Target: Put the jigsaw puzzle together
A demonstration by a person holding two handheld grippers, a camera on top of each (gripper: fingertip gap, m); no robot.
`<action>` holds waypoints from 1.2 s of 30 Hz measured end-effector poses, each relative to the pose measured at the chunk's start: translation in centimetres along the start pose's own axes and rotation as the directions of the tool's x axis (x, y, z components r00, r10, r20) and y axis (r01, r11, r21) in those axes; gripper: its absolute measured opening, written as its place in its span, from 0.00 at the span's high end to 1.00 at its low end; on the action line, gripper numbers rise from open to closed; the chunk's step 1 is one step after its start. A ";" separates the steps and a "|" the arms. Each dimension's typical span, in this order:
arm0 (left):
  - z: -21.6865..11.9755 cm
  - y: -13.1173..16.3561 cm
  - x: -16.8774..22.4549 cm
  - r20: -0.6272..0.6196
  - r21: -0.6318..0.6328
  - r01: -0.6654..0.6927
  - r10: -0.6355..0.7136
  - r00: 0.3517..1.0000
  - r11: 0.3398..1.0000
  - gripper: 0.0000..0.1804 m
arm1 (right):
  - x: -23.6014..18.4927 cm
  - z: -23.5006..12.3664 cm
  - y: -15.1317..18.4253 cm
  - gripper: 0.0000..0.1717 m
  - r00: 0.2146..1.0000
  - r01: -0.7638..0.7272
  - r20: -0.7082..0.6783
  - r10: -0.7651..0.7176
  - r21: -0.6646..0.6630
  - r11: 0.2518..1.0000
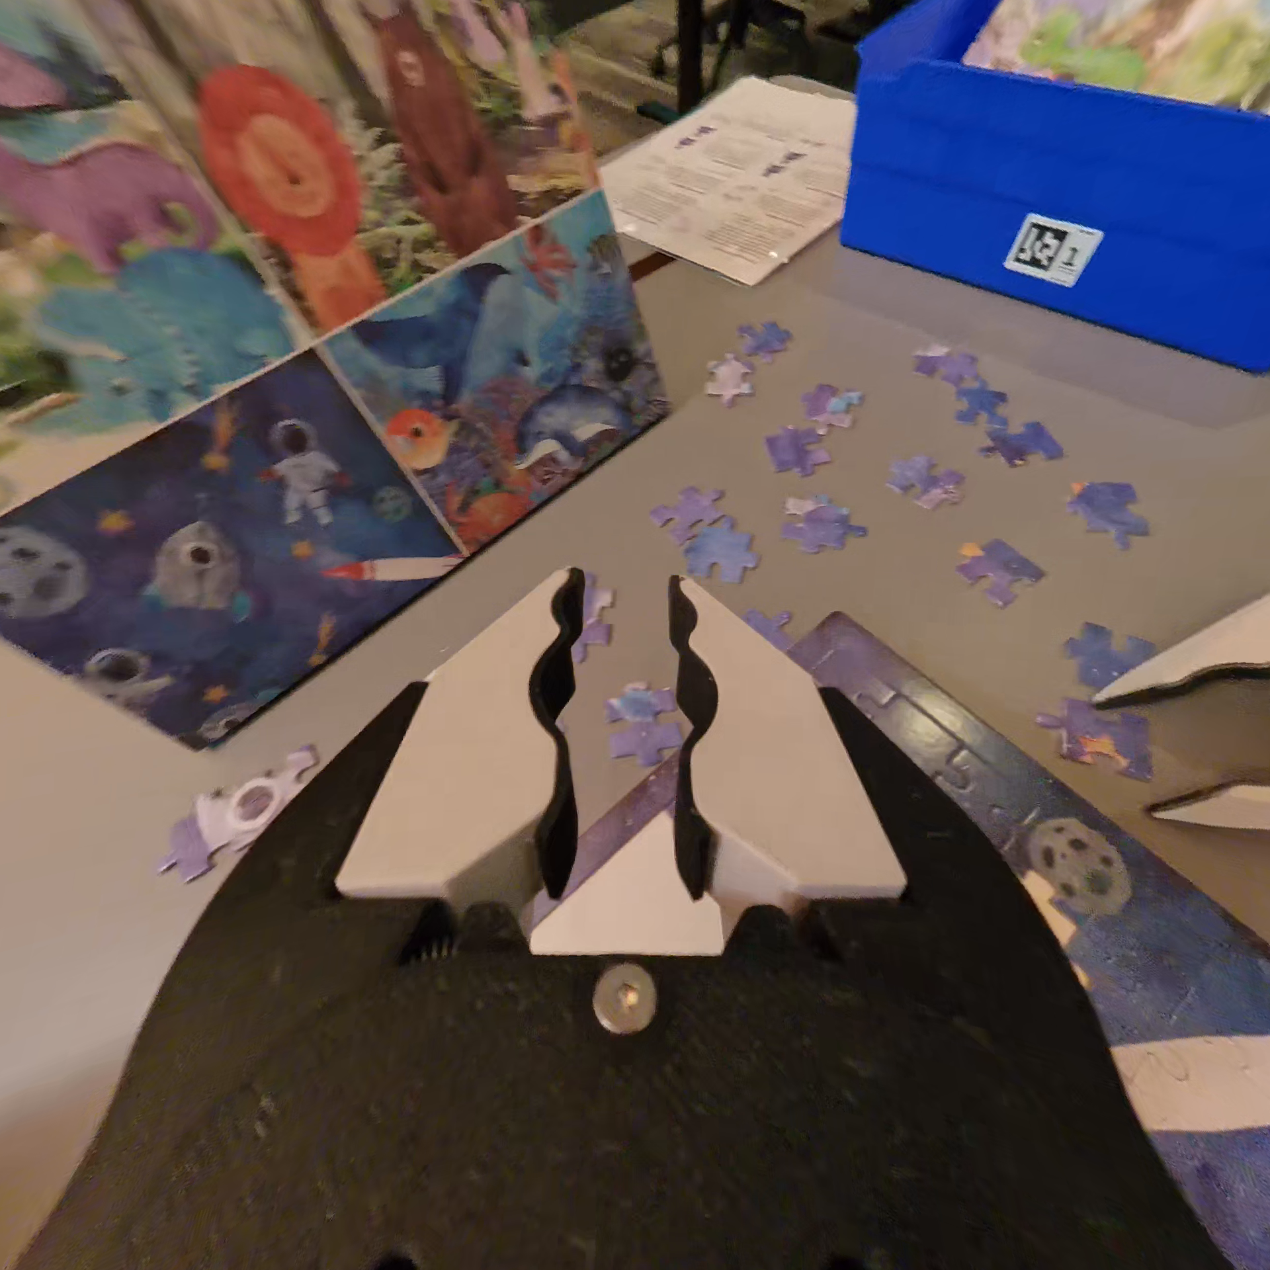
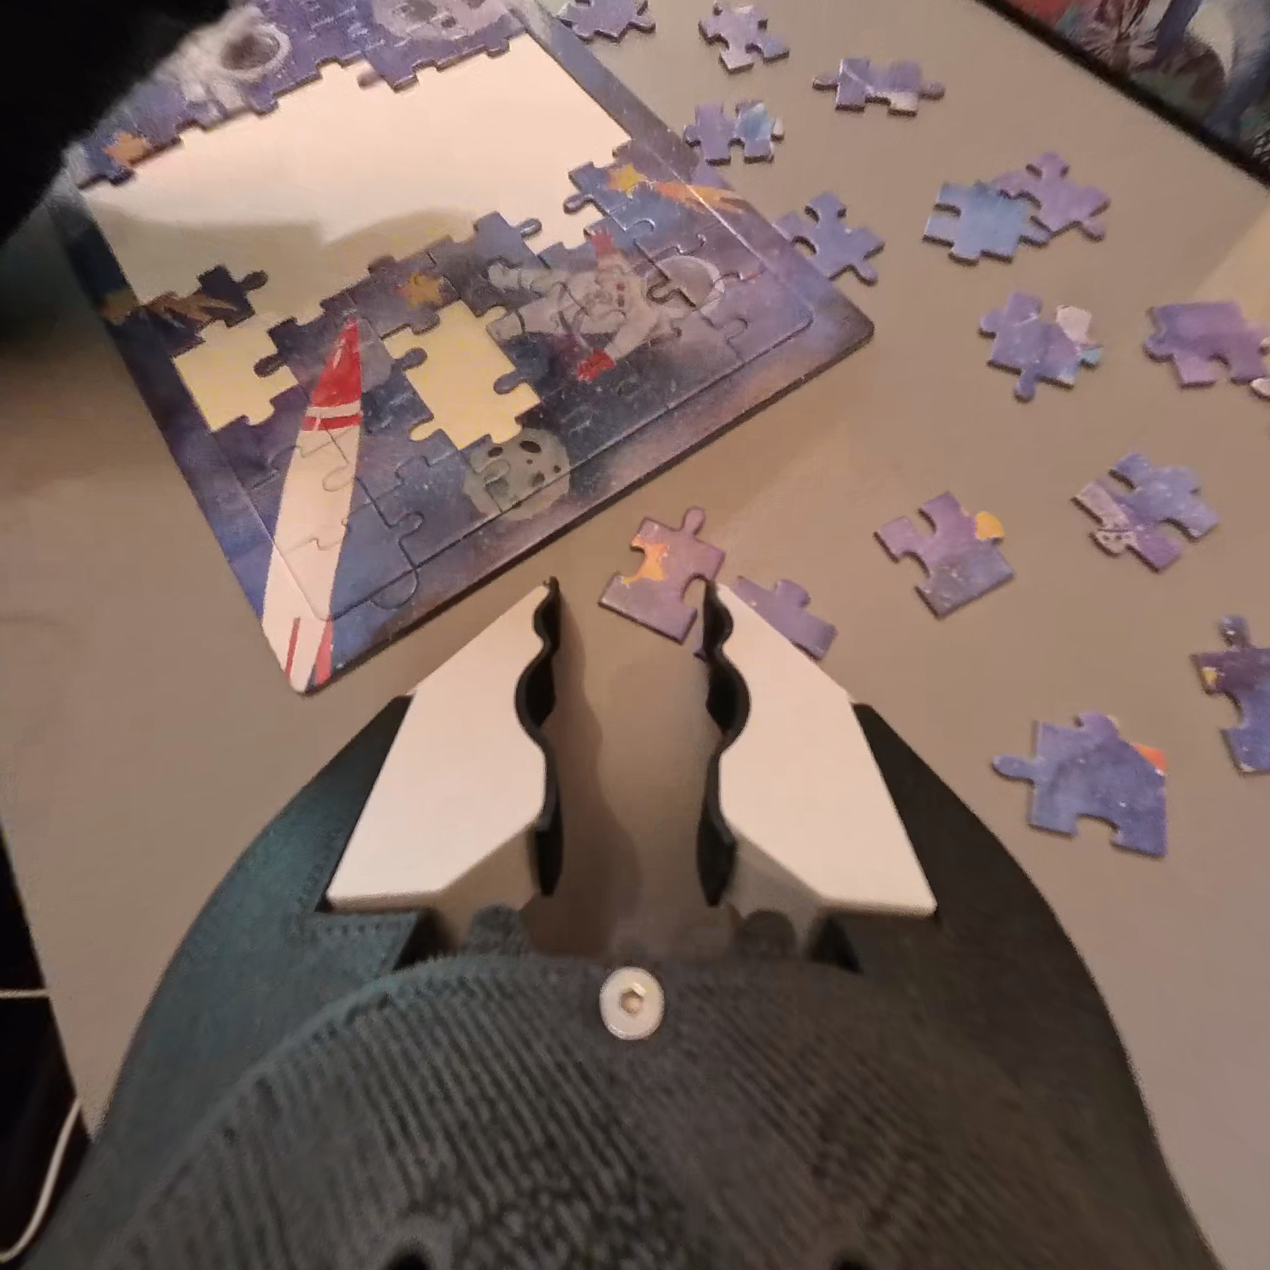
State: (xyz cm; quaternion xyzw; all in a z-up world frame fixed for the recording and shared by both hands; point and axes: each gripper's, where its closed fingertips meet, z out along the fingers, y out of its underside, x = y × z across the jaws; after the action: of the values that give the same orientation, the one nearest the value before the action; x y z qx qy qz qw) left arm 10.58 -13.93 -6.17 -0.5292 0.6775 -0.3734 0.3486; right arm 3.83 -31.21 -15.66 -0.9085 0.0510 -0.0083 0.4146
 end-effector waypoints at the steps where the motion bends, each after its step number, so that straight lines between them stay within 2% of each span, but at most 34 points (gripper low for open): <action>1: -0.4 0.1 -0.6 0.008 0.013 0.014 -0.014 1.000 1.000 0.88 | 0.1 0.2 -0.1 0.77 1.000 -0.002 -0.016 0.002 -0.002 1.000; 3: -0.9 0.4 -1.3 0.000 0.036 0.041 -0.042 0.999 0.998 0.89 | 0.3 0.3 -0.2 0.81 0.999 0.004 -0.046 -0.004 -0.004 1.000; 5: -1.1 1.0 -1.4 -0.013 0.048 0.054 -0.053 0.998 0.997 0.90 | 0.6 0.3 -0.2 0.88 0.998 -0.029 -0.049 0.029 -0.002 1.000; 8: -1.1 2.0 -1.7 -0.007 0.031 0.046 -0.045 0.999 0.998 0.90 | 0.6 0.2 -0.2 0.88 0.998 -0.056 -0.027 0.056 0.001 0.998; 12: -1.4 1.8 -1.7 -0.012 0.053 0.040 -0.039 0.999 0.998 0.90 | 0.4 0.1 -0.3 0.88 0.999 -0.048 -0.014 0.048 0.005 0.999; 15: -1.0 2.0 -0.8 -0.052 0.055 0.048 -0.045 0.998 0.997 0.90 | 0.4 -0.5 -0.9 0.88 0.997 -0.073 0.017 0.072 0.057 0.996; 18: -0.1 2.5 1.9 -0.139 0.027 0.053 -0.049 0.989 0.998 0.89 | 1.0 -1.9 -1.6 0.88 0.991 -0.130 0.052 0.124 0.142 0.981; 21: 1.4 3.2 7.2 -0.281 -0.047 0.047 -0.059 0.958 0.998 0.84 | 2.8 -3.9 -1.3 0.88 0.982 -0.191 0.039 0.187 0.204 0.960; 23: 2.5 3.7 10.9 -0.353 -0.109 -0.012 -0.028 0.935 0.994 0.80 | 4.1 -5.3 -1.1 0.88 0.975 -0.220 0.016 0.223 0.248 0.943; 26: 5.0 5.0 13.7 -0.312 -0.220 -0.155 0.081 0.947 0.963 0.72 | 6.1 -7.1 -0.3 0.88 0.964 -0.241 -0.038 0.265 0.302 0.922; 28: 6.5 4.9 14.6 -0.280 -0.234 -0.202 0.133 0.951 0.951 0.71 | 7.1 -7.7 0.3 0.88 0.956 -0.247 -0.074 0.283 0.313 0.917; 33: 8.5 4.3 16.6 -0.304 -0.291 -0.189 0.097 0.948 0.938 0.71 | 8.2 -9.0 0.9 0.88 0.948 -0.223 -0.144 0.285 0.342 0.913; 35: 8.9 4.6 16.6 -0.280 -0.346 -0.164 0.065 0.958 0.924 0.61 | 8.4 -9.5 0.9 0.88 0.946 -0.228 -0.136 0.295 0.368 0.901; 36: 8.9 4.6 16.8 -0.277 -0.362 -0.138 0.036 0.960 0.922 0.61 | 8.4 -9.8 0.7 0.88 0.946 -0.235 -0.122 0.302 0.386 0.892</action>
State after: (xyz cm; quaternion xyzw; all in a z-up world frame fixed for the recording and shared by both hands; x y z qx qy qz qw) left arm 12.93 -30.89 -15.74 -0.5008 0.8001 -0.2872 0.1629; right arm 11.59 -39.89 -9.99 -0.7947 0.2110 -0.0414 0.5677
